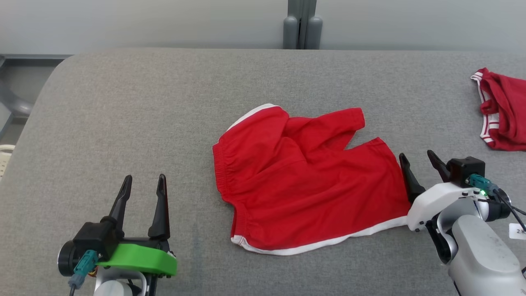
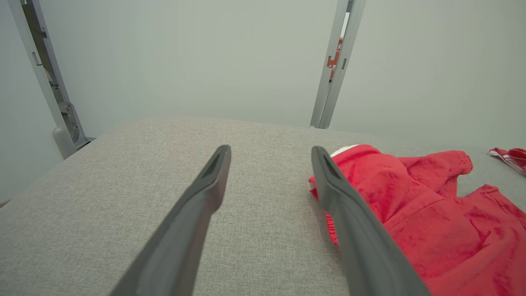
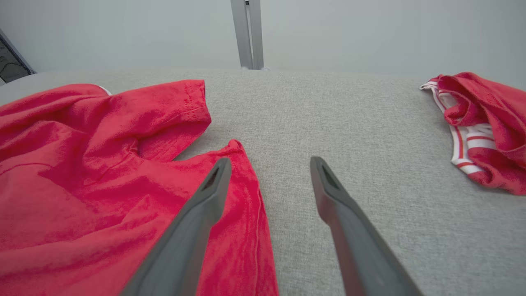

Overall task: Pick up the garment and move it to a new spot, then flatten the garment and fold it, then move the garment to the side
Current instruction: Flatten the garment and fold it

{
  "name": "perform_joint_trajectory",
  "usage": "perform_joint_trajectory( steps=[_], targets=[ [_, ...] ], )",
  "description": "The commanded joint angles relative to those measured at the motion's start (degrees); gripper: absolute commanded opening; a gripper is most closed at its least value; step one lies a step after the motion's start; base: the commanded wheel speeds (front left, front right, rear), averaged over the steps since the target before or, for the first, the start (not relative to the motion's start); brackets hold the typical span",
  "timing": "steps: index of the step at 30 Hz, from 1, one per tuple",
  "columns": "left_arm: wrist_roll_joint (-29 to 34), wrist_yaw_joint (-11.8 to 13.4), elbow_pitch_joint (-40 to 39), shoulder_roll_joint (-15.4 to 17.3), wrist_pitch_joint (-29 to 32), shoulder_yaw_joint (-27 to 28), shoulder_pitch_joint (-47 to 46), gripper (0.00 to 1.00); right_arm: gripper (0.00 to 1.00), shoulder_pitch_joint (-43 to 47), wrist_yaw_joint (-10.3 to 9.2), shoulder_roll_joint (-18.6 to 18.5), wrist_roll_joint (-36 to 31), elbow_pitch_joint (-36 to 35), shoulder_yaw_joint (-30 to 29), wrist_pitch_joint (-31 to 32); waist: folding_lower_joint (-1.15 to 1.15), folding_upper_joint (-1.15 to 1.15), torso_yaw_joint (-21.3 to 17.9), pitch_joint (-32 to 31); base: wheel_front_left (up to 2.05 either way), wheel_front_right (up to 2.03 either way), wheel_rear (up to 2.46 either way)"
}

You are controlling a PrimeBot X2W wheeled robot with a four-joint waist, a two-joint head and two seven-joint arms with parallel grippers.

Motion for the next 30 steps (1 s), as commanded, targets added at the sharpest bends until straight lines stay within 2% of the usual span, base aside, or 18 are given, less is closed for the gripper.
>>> perform_joint_trajectory(
  steps=[1,8,15,21,30],
  targets=[
    [0.30,-0.17,0.04,0.29,0.00,0.39,1.00,1.00,1.00,1.56,-0.10,-0.56,-0.47,-1.86,-0.40,-0.41,0.00,0.00,-1.30,-1.18,0.00,0.00,0.00],
    [0.78,-0.17,-0.56,0.80,0.00,1.47,2.64,1.00,1.00,9.20,-0.10,-0.70,-1.56,-16.91,-3.90,-0.36,0.00,0.00,-4.17,-2.76,0.00,0.00,0.00],
    [1.01,-0.17,-0.75,1.14,0.00,2.31,3.84,1.00,1.00,19.11,-0.10,1.62,-2.50,-31.34,-6.33,-0.38,0.00,0.00,-6.38,-4.08,0.00,0.00,0.00],
    [0.94,-0.17,-0.54,1.27,0.00,2.31,4.35,1.00,1.00,25.25,-0.10,3.29,-3.38,-37.60,-7.36,-0.38,0.00,0.00,-6.74,-5.05,0.00,0.00,0.00],
    [1.10,-0.17,-0.89,2.08,0.00,2.96,6.36,1.00,1.00,30.61,-0.10,4.50,-3.69,-41.66,-6.46,-0.38,0.00,0.00,-7.01,-6.59,0.00,0.00,0.00]
  ],
)
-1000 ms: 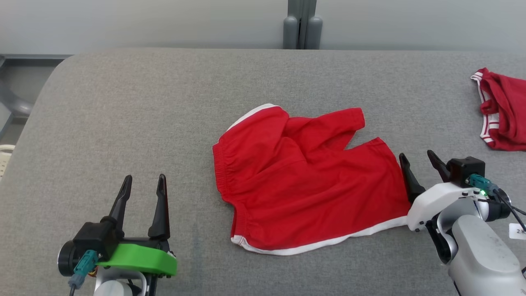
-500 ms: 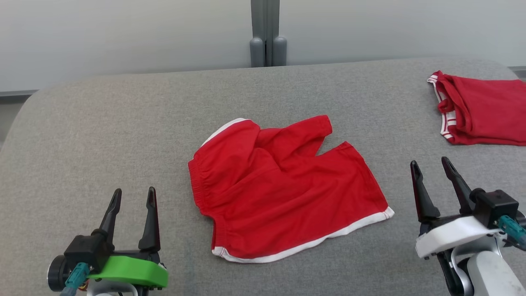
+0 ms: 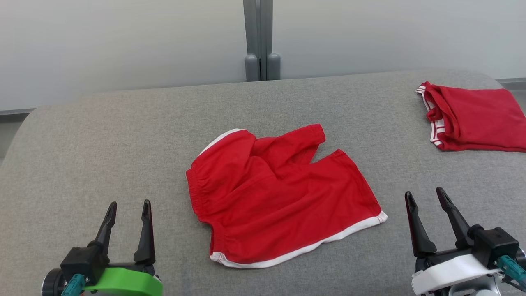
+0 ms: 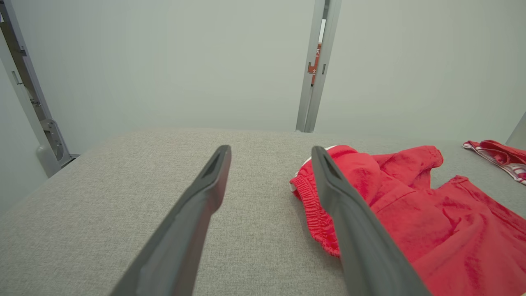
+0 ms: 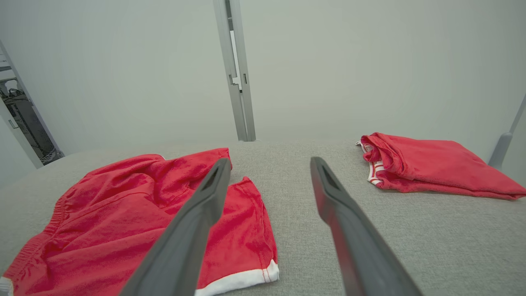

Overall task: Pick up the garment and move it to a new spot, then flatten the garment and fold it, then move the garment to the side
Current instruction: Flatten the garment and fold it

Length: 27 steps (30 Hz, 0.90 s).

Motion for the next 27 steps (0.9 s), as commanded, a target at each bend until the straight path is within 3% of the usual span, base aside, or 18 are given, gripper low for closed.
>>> perform_joint_trajectory(
  steps=[1,27],
  targets=[
    [0.47,-0.17,-0.28,0.62,0.00,0.28,1.08,1.00,1.00,0.88,-0.10,0.03,-0.28,-0.37,0.19,-0.12,0.00,0.00,-0.10,-0.21,0.00,0.00,0.00],
    [0.97,-0.17,-0.88,0.51,0.00,0.92,2.87,1.00,1.00,1.74,-0.10,0.64,-1.88,0.17,0.82,-0.13,0.00,0.00,0.18,-0.51,0.00,0.00,0.00]
  ],
)
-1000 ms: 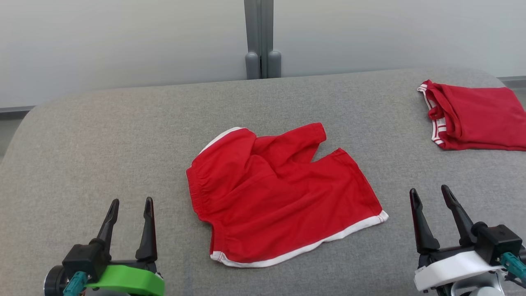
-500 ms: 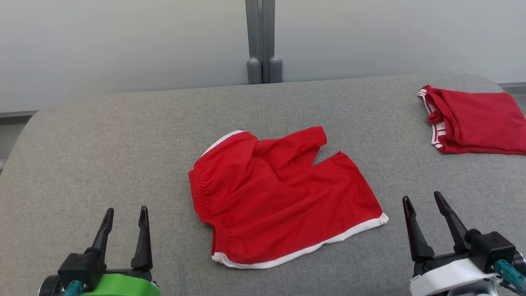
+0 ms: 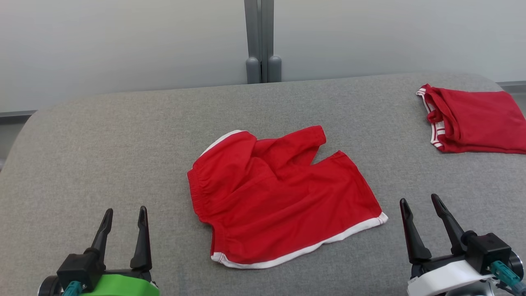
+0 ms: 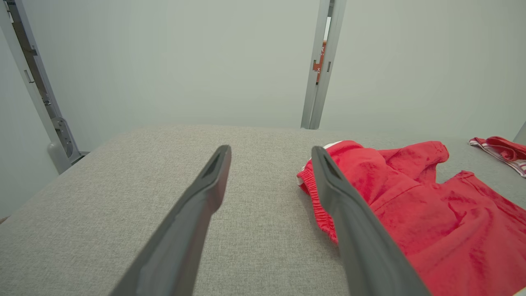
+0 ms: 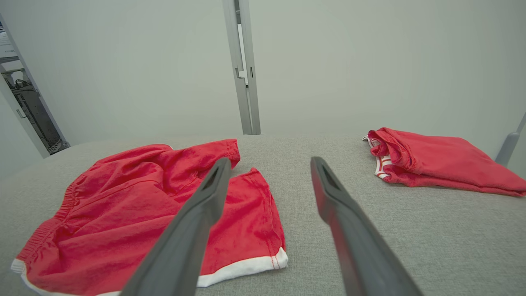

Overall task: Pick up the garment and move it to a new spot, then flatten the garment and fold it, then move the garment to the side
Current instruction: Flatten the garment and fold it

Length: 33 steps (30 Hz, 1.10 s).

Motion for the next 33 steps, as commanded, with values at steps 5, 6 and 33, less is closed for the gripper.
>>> perform_joint_trajectory(
  steps=[5,6,33],
  targets=[
    [0.82,-0.17,0.09,0.12,0.00,-0.47,0.54,1.00,1.00,-0.92,-0.10,0.21,-0.45,0.82,0.01,-0.13,0.00,0.00,0.14,0.41,0.00,0.00,0.00],
    [0.80,-0.17,0.22,0.33,0.00,-0.87,0.21,1.00,1.00,-1.24,-0.10,0.19,-0.49,0.99,-0.07,-0.14,0.00,0.00,0.20,0.52,0.00,0.00,0.00],
    [-5.45,-0.17,18.79,3.15,0.00,-29.52,-9.91,1.00,1.00,-17.11,-0.10,0.15,-0.07,32.28,1.04,0.30,0.00,0.00,1.81,8.61,0.00,0.00,0.00]
  ],
)
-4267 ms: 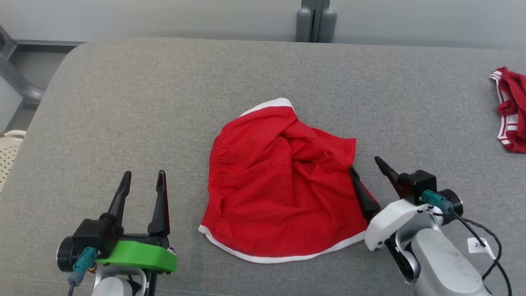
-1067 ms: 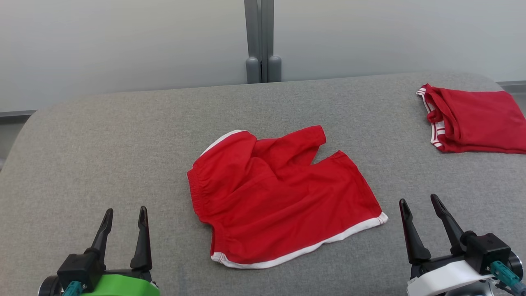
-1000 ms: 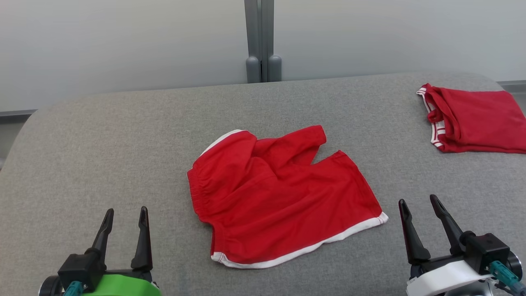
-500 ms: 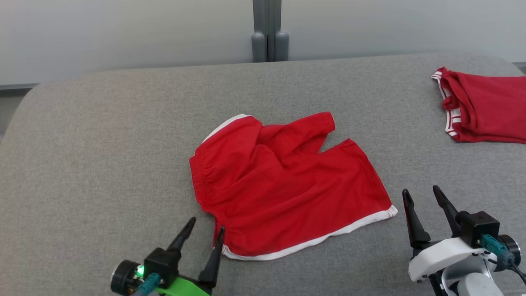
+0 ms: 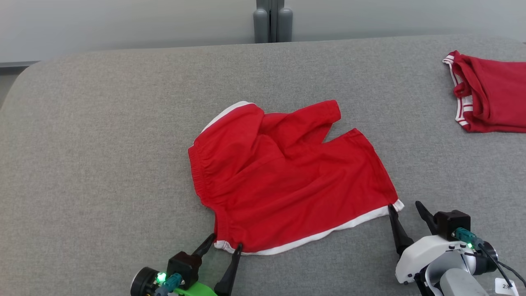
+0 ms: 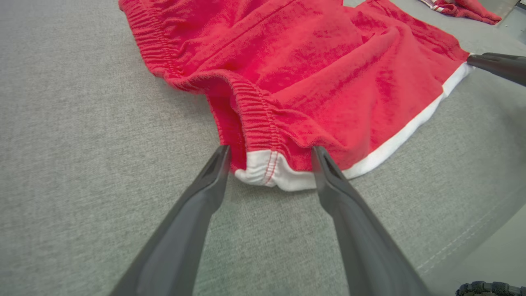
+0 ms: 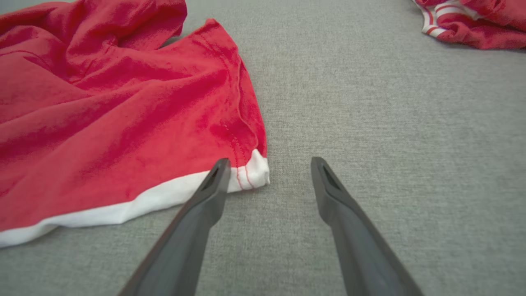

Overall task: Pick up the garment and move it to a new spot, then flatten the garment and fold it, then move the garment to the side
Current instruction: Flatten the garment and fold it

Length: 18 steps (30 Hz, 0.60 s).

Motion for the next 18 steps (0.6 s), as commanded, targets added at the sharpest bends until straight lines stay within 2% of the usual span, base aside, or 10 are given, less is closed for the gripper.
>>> perform_joint_trajectory(
  steps=[1,4,5,6,7,8,9,10,13,18],
  targets=[
    [-0.64,-0.16,0.51,-0.10,0.00,-0.55,-1.15,1.00,1.00,-1.15,-0.10,-0.10,0.50,1.08,0.34,-0.41,0.00,0.00,0.03,0.19,0.00,0.00,0.00],
    [-1.67,-0.16,1.67,-0.05,0.00,-2.12,-1.91,0.98,1.00,-2.57,-0.10,0.12,1.35,3.87,1.05,-0.64,0.00,0.00,-0.02,0.54,0.00,0.00,0.00],
    [-1.80,-0.16,1.81,-0.03,0.00,-2.44,-2.21,0.90,1.00,-2.96,-0.10,0.18,1.55,4.60,1.29,-0.69,0.00,0.00,0.01,0.62,0.00,0.00,0.00],
    [-2.03,-0.16,1.98,-0.07,0.00,-2.79,-2.53,0.66,1.00,-3.47,-0.10,0.34,2.05,5.58,1.62,-0.63,0.00,0.00,0.12,0.70,0.00,0.00,0.00],
    [-2.15,-0.16,2.16,-0.13,0.00,-3.13,-2.69,0.50,1.00,-3.81,-0.10,0.50,2.31,6.38,1.93,-0.59,0.00,0.00,0.27,0.76,0.00,0.00,0.00],
    [-2.22,-0.16,2.36,-0.19,0.00,-3.52,-2.86,0.43,0.96,-4.16,-0.10,0.64,2.82,7.37,2.37,-0.61,0.00,0.00,0.44,0.75,0.00,0.00,0.00],
    [-2.30,-0.16,2.50,-0.24,0.00,-3.79,-3.04,0.12,0.33,-4.44,-0.09,0.68,3.15,8.23,2.88,-0.57,0.00,0.00,0.59,0.78,0.00,0.00,0.00],
    [-2.61,-0.16,2.56,-0.29,0.00,-4.20,-3.27,0.00,0.00,-4.79,-0.07,0.74,3.61,8.86,3.48,-0.51,0.00,0.00,0.75,0.72,0.00,0.00,0.00],
    [-3.38,-0.16,2.14,0.03,0.00,-4.54,-3.52,0.00,0.00,-5.57,-0.07,0.59,4.61,8.66,4.39,-0.55,0.00,0.00,1.02,0.66,0.00,0.00,0.00],
    [-5.28,-0.16,-1.08,0.79,-0.01,-2.27,-2.90,0.00,0.00,-4.71,-0.07,-0.15,5.99,4.18,5.15,-0.64,0.00,0.00,0.91,0.34,0.00,0.00,0.00]
  ],
)
